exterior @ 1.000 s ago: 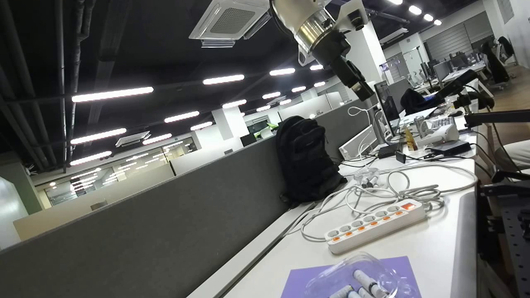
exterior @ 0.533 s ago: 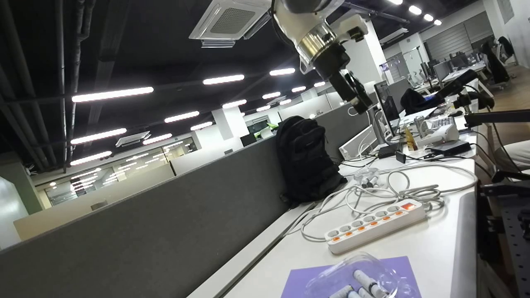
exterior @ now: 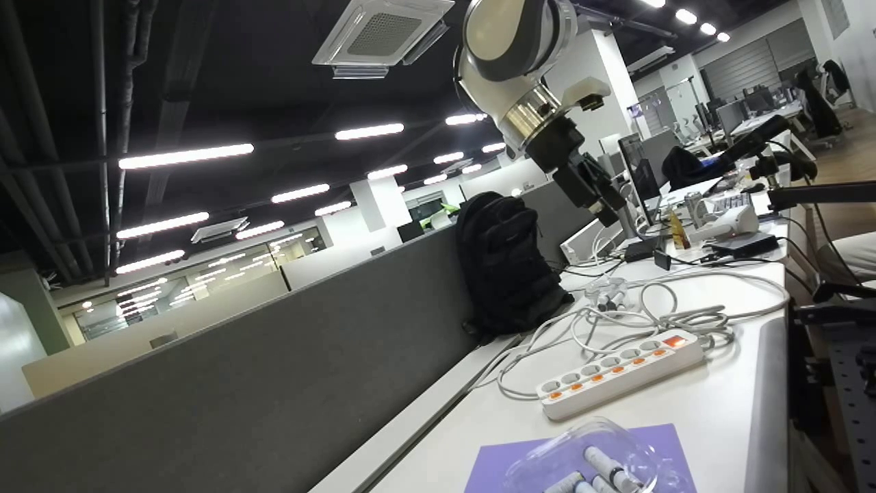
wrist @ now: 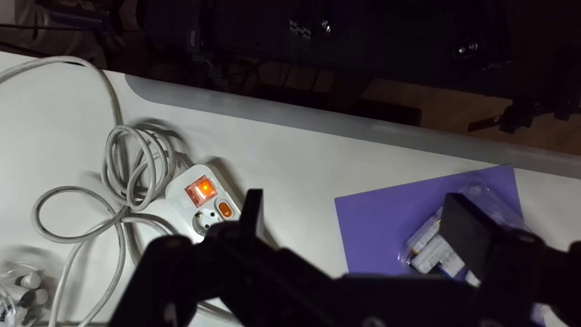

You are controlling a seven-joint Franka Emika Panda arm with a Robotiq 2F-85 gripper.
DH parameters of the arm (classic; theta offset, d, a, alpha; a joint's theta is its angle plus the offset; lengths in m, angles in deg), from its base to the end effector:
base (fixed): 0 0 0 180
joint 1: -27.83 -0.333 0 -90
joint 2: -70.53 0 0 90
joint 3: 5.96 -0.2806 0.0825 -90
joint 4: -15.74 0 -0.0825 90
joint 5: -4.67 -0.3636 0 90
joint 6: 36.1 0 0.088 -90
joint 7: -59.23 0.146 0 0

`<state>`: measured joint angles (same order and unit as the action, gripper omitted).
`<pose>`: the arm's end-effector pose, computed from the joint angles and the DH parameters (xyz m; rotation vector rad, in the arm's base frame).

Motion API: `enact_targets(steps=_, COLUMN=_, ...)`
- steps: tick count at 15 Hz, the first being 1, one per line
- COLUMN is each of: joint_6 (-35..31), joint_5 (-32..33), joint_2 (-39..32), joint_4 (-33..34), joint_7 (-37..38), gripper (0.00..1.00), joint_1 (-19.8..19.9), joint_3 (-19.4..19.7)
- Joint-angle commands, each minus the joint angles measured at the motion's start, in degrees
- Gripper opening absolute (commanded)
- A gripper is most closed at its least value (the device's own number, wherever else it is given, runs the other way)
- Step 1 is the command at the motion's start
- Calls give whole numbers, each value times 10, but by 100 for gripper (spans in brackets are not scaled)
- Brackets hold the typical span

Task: Turn on the second switch from the left

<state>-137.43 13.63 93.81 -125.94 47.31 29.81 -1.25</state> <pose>0.3615 -0.0605 0.3578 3.0284 0.2377 -0.4780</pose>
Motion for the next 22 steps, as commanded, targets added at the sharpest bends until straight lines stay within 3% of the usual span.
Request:
enact_targets(steps=1, joint_6=-109, joint_5=-4, joint_2=1, joint_4=-25, joint_7=61, gripper=100, joint_1=10, joint_3=-3)
enact_targets(steps=8, joint_6=-441, joint_5=-17, joint_2=-102, joint_4=-76, joint_7=155, gripper=100, joint_1=29, joint_3=-12)
enact_targets(steps=9, joint_6=-463, joint_5=-21, joint_2=-124, joint_4=-74, joint_7=162, gripper=75, joint_1=29, joint_3=-13)
enact_targets(steps=10, joint_6=-482, joint_5=-26, joint_2=-144, joint_4=-72, joint_7=168, gripper=75, joint_1=28, joint_3=-14)
enact_targets(steps=20, joint_6=-490, joint_5=-149, joint_2=-276, joint_4=5, joint_7=143, gripper=5, joint_1=24, joint_3=-8)
enact_targets(steps=22, joint_6=-489, joint_5=-161, joint_2=-295, joint_4=20, joint_7=140, gripper=0, joint_1=26, joint_3=-8)
